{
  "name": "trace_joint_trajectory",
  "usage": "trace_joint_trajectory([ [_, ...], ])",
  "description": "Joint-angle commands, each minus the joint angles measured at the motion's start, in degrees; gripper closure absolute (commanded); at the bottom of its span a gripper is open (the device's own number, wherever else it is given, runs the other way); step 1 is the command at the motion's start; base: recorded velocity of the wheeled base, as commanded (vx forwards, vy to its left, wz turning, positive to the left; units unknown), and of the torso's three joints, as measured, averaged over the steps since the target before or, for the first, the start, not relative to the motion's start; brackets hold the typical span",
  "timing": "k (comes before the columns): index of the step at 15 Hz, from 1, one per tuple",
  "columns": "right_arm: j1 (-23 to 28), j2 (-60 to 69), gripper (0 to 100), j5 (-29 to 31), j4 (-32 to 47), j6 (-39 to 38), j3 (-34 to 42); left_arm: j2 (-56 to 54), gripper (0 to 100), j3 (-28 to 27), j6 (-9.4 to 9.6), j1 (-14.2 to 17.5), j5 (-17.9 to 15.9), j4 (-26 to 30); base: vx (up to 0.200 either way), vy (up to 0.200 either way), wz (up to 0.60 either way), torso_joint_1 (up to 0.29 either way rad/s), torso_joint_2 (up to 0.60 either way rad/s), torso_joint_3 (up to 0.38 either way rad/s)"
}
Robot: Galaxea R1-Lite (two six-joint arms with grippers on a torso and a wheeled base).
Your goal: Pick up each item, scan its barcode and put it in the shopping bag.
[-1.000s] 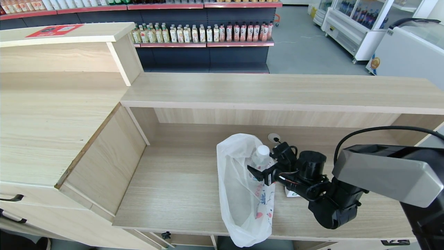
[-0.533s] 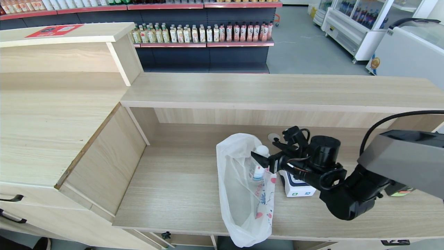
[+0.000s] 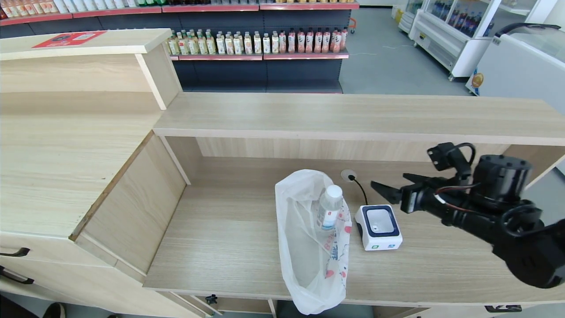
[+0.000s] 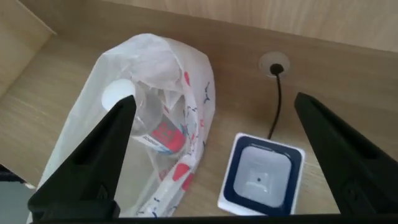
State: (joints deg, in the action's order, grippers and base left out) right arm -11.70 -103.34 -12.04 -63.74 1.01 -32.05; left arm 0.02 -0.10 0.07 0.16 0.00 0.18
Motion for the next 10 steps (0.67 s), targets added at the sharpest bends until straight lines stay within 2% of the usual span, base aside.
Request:
trace_joint_trajectory([
  [1,10.12,18.79,0,0.44,10.39,1.54,8.93,-0.02,0,0.01,0.01,0.02,0.00,-0.01,0.000,0.000,0.00,0.000,0.00,0.000],
  [2,13.37,25.38,0,3.08,17.60,2.94,10.25,-0.02,0,0.01,-0.07,0.02,0.00,-0.01,0.000,0.000,0.00,0.000,0.00,0.000],
  [3,13.90,31.36,0,5.80,24.55,2.86,10.69,-0.02,0,0.01,-0.07,0.02,0.00,-0.01,0.000,0.000,0.00,0.000,0.00,0.000],
  [5,14.34,43.05,0,6.77,38.70,1.98,10.87,-0.02,0,0.01,-0.07,0.02,0.00,-0.01,0.000,0.000,0.00,0.000,0.00,0.000],
  [6,14.34,45.68,0,6.77,42.04,1.89,10.87,-0.02,0,0.01,-0.07,0.02,0.00,-0.01,0.000,0.000,0.00,0.000,0.00,0.000],
  [8,14.43,55.18,0,6.95,53.81,1.89,11.31,-0.02,0,0.01,-0.07,0.02,0.00,-0.01,0.000,0.000,0.00,0.000,0.00,0.000],
  [10,14.52,62.29,0,6.95,62.69,1.80,11.48,-0.02,0,0.01,0.01,0.02,0.00,-0.01,0.000,-0.200,0.00,0.000,0.00,0.005],
])
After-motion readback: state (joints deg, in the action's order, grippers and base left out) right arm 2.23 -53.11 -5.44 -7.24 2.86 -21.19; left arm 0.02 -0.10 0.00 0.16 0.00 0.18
